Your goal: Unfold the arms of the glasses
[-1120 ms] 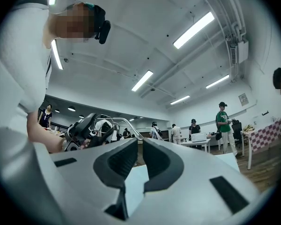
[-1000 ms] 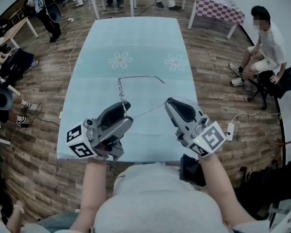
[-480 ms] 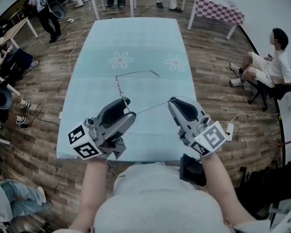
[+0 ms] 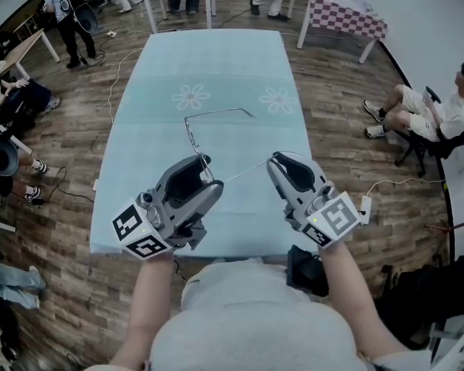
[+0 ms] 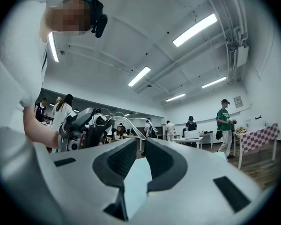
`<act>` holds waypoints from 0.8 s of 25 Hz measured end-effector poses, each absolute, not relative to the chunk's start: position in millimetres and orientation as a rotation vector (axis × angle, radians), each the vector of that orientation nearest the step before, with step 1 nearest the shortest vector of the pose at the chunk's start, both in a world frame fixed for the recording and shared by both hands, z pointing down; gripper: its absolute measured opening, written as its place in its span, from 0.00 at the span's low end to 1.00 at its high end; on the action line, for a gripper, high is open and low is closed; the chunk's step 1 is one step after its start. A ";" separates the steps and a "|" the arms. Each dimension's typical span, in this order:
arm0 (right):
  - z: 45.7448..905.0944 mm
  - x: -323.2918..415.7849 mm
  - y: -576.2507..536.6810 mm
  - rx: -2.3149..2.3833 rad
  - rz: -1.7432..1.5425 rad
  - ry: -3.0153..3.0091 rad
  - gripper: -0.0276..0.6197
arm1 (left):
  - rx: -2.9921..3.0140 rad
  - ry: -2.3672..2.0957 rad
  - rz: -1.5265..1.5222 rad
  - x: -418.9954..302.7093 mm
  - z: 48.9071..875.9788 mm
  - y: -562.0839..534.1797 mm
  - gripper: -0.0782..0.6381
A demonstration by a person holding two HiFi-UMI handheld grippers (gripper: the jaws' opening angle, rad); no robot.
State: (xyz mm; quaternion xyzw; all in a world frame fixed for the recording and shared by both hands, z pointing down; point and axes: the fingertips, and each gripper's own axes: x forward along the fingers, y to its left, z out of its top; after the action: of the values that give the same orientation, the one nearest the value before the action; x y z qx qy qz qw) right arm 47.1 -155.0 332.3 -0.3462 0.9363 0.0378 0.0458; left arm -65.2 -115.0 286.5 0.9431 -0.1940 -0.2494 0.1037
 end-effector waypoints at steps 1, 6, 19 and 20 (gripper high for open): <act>332.5 47.1 -155.6 -1.063 0.113 2.858 0.13 | 2.784 -0.587 -0.739 -65.7 286.5 -115.6 0.44; 333.3 46.3 -158.3 -1.097 0.108 2.853 0.16 | 2.797 -0.651 -0.750 -66.1 287.3 -117.9 0.44; 341.9 43.6 -161.5 -1.174 0.057 2.854 0.18 | 2.806 -0.952 -0.739 -64.7 302.0 -136.1 0.44; 342.3 43.5 -161.7 -1.183 0.058 2.857 0.17 | 2.810 -0.986 -0.729 -64.7 303.9 -138.4 0.44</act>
State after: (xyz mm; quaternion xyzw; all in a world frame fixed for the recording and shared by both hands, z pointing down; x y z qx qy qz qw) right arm 43.5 -161.7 342.3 -0.3824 0.9235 0.0189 0.0243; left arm -64.7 -138.4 303.9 0.9159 -0.3212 -0.2375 0.0379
